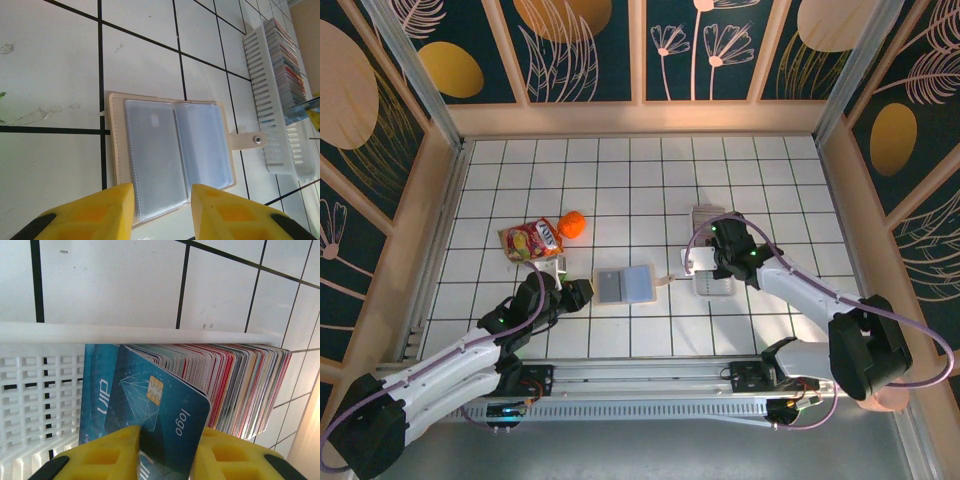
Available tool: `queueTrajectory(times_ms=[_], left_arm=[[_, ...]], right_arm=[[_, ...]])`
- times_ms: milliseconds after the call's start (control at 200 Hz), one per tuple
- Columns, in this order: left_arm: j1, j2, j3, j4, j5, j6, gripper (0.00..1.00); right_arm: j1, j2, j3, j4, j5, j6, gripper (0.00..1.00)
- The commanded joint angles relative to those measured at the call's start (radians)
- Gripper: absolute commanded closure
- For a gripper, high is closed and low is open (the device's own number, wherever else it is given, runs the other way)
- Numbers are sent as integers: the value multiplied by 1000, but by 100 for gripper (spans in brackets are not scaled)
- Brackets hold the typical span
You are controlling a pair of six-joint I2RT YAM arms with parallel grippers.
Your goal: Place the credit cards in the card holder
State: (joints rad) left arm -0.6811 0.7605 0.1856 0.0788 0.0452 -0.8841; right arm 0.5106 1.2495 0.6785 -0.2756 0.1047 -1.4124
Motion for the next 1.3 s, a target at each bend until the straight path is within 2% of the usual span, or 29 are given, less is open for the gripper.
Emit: queueTrajectory(times_ms=[0,115,561,636,731,756,981,1161,1231,1296], left_arm=[[-3,-12,-12,22,18,-9,66],[-3,-13,-12,23,18,-10,66],[-2,-10,-6,22,14,-8,67],[-3,-11,-1,11,9,-3,67],[-2,-18,13,-19,-14,9,67],[-3,-20,16,-26,-20,11,67],[-3,-33,43,-55,-41,22,67],[-2,-14,50,-47,-32,10,69],[-2,-2,57,-47,-26,7,69],[-2,8,64,-45,-19,4,70]], right_arm=[[3,-35,19,51,35,2,75],[4,-57,24,14,20,15,82],[31,-162,54,-216,-83,143,90],[50,-177,71,-257,-96,209,90],[74,-192,117,-306,-118,314,100],[80,-197,131,-316,-123,341,100],[116,-220,254,-276,-139,795,100],[114,-193,322,-230,-92,1352,100],[100,-182,310,-216,-184,1521,100],[99,-172,292,-198,-208,1676,100]])
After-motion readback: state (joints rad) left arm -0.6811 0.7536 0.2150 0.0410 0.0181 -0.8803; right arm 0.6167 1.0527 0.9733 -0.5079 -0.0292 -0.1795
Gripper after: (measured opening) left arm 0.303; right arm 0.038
